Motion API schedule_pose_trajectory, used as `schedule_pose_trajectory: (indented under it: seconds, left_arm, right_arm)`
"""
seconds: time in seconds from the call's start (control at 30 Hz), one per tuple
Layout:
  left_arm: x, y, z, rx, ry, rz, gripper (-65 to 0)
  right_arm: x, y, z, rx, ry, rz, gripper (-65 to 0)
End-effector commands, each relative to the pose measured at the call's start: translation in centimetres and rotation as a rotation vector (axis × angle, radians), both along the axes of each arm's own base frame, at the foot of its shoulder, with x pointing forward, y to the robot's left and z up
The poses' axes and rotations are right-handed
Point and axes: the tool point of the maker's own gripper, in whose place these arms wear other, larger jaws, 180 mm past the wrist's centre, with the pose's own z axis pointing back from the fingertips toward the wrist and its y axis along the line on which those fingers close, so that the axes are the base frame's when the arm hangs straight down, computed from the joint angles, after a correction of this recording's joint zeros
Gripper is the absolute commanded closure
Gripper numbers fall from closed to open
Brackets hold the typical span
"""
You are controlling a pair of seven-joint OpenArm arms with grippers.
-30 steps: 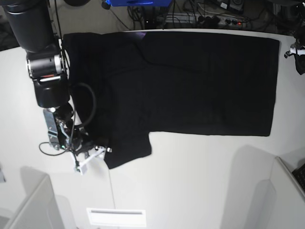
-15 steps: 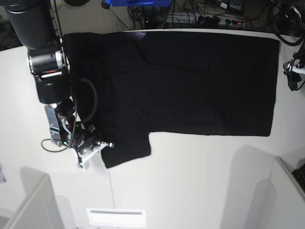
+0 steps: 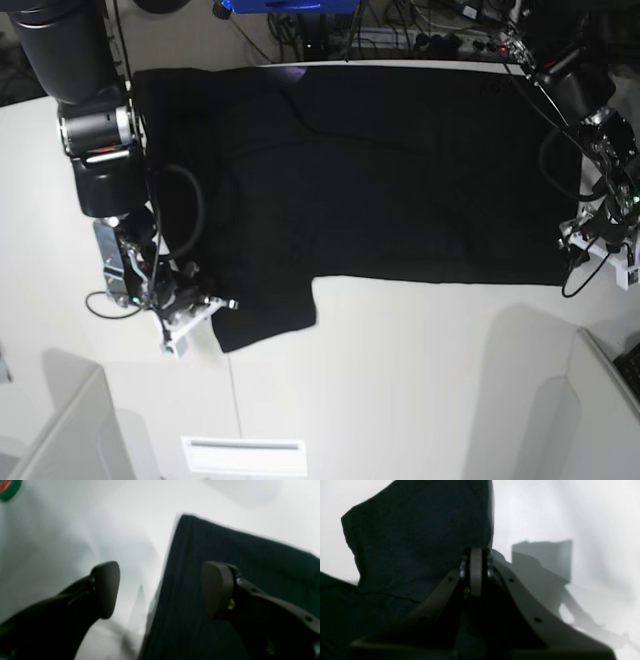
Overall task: Fold the T-shirt properly
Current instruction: 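Move left gripper to the opposite hem corner and grasp both edges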
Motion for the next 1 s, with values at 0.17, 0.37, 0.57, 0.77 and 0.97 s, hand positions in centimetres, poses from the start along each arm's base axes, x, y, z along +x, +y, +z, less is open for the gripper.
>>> schedule_pose_trajectory:
  seconds: [0.17, 0.37, 0.57, 0.77, 0.97]
  left_arm:
    - [3.7, 1.4, 1.2, 0.001, -0.014, 0.023, -48.7]
    - [6.2, 1.7, 0.4, 0.035, -0.017, -0.015, -48.9]
    - [7.8, 0.3, -1.8, 0.01, -0.008, -0.067, -48.7]
    - [8.1, -0.5, -3.0, -0.027, -0.011, -0.063, -48.7]
    - [7.7, -0.7, -3.7, -0.031, 0.001, -0.066, -46.4]
  right_arm:
    - [1.6, -0.3, 1.9, -0.001, -0.048, -0.002, 0.0]
    - [1.7, -0.3, 2.0, 0.0, -0.051, -0.001, 0.0]
    - [1.8, -0.3, 2.1, 0.0, -0.054, -0.001, 0.0]
    - [1.9, -0.3, 2.2, 0.0, -0.056, -0.001, 0.0]
    - [1.9, -0.3, 2.2, 0.0, -0.056, -0.001, 0.0]
